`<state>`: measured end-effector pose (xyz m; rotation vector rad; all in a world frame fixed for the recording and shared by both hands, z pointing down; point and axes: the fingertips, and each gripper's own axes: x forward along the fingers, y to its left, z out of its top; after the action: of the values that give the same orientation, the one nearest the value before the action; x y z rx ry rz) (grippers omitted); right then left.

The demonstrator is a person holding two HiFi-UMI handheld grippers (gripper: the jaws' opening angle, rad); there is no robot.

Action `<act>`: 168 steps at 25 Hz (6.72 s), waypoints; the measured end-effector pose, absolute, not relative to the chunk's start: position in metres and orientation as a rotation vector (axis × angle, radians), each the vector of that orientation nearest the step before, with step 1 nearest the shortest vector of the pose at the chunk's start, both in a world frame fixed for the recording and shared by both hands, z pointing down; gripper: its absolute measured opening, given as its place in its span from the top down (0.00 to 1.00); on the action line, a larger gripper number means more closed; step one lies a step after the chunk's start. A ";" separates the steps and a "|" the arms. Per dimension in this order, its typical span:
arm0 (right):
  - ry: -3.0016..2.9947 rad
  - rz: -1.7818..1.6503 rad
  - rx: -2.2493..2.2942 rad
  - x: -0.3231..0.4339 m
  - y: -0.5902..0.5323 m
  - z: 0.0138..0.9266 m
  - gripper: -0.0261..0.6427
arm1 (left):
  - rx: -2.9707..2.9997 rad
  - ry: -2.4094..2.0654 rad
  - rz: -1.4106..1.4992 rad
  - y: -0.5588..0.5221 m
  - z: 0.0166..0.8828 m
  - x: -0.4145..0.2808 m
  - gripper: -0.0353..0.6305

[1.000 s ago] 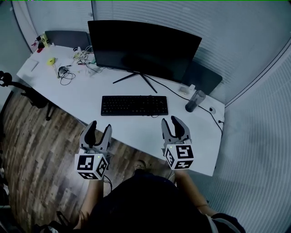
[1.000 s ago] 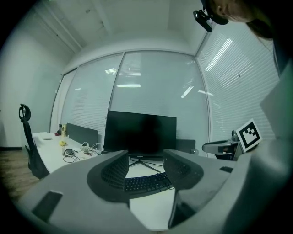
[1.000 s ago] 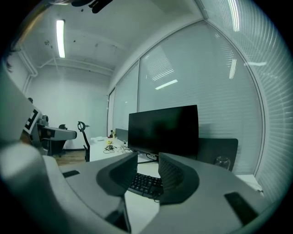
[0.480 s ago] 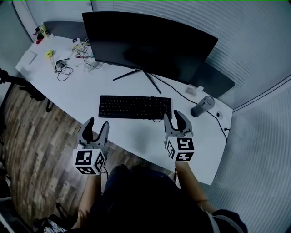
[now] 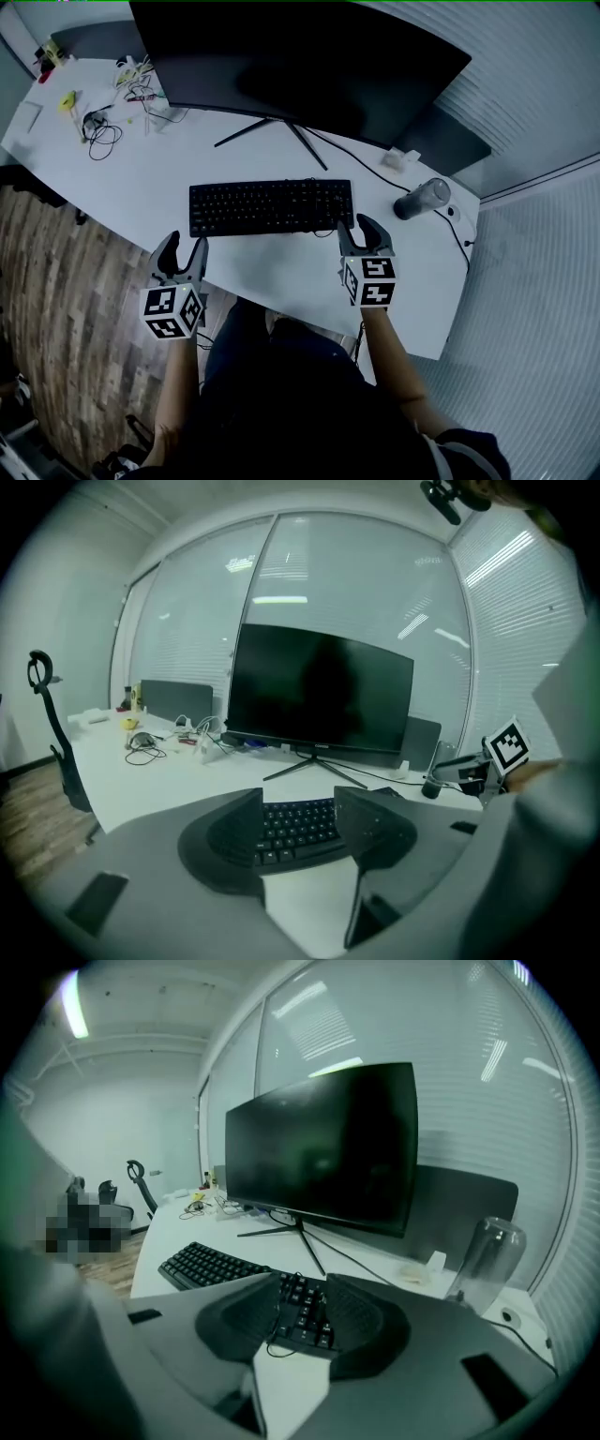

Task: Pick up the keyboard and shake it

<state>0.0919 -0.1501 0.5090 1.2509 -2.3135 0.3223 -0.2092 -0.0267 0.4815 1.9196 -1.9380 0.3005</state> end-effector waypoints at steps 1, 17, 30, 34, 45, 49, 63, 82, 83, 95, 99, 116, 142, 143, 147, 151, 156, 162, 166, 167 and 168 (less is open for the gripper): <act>-2.290 0.355 1.252 0.093 -0.158 0.518 0.72 | 1.913 -1.918 0.316 -0.035 0.490 -0.216 0.59; -2.031 0.811 1.063 0.103 -0.217 0.624 0.59 | 1.846 -1.467 0.456 -0.125 0.607 -0.261 0.51; -1.927 1.004 1.021 0.101 -0.233 0.652 0.54 | 1.751 -1.297 0.556 -0.129 0.643 -0.253 0.44; -1.925 1.107 1.002 0.100 -0.233 0.657 0.54 | 1.730 -1.298 0.541 -0.128 0.647 -0.253 0.44; -1.908 1.129 1.042 0.101 -0.230 0.656 0.54 | 1.627 -1.343 0.457 -0.134 0.641 -0.256 0.44; -1.936 1.127 1.079 0.100 -0.225 0.644 0.54 | 1.675 -1.394 0.452 -0.140 0.625 -0.258 0.44; -2.071 0.549 1.268 0.103 -0.247 0.486 0.54 | 1.759 -1.322 0.113 -0.144 0.590 -0.235 0.44; -2.114 0.315 1.378 0.098 -0.247 0.426 0.54 | 1.821 -1.295 -0.022 -0.160 0.567 -0.233 0.44; -2.120 0.388 1.388 0.101 -0.247 0.436 0.54 | 1.842 -1.331 0.020 -0.163 0.560 -0.239 0.44; -2.150 1.347 1.309 0.104 -0.213 0.570 0.54 | 2.112 -1.697 0.536 -0.176 0.446 -0.245 0.44; -2.131 1.533 1.241 0.093 -0.199 0.594 0.54 | 2.186 -1.765 0.664 -0.174 0.418 -0.235 0.44; -1.904 1.303 1.367 0.129 -0.175 0.614 0.55 | 2.048 -1.563 0.469 -0.166 0.524 -0.234 0.44; -1.812 1.098 1.376 0.131 -0.165 0.650 0.55 | 1.831 -1.374 0.441 -0.141 0.643 -0.244 0.44; -1.813 1.078 1.381 0.131 -0.166 0.649 0.55 | 1.829 -1.383 0.451 -0.140 0.642 -0.244 0.44; -1.840 0.843 1.417 0.132 -0.173 0.623 0.55 | 1.836 -1.471 0.511 -0.140 0.627 -0.249 0.44; -1.943 0.562 1.438 0.117 -0.187 0.569 0.55 | 1.938 -1.611 0.545 -0.146 0.580 -0.250 0.44; -2.177 0.360 1.534 0.087 -0.201 0.477 0.89 | 2.163 -1.754 0.426 -0.161 0.484 -0.224 0.82; -2.420 0.153 1.619 0.063 -0.200 0.364 0.92 | 2.337 -1.802 0.295 -0.166 0.377 -0.187 0.91; -2.509 -0.007 1.692 0.066 -0.193 0.302 0.92 | 2.435 -1.862 0.196 -0.160 0.313 -0.168 0.91; -2.524 -0.042 1.707 0.068 -0.190 0.290 0.92 | 2.454 -1.877 0.171 -0.158 0.300 -0.165 0.91; -2.537 -0.073 1.719 0.069 -0.188 0.279 0.92 | 2.471 -1.889 0.149 -0.156 0.288 -0.162 0.91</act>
<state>0.0688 -0.1878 0.2795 1.7189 -2.5367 -0.0728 -0.1619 -0.1561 0.2882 2.4709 -1.8889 0.1486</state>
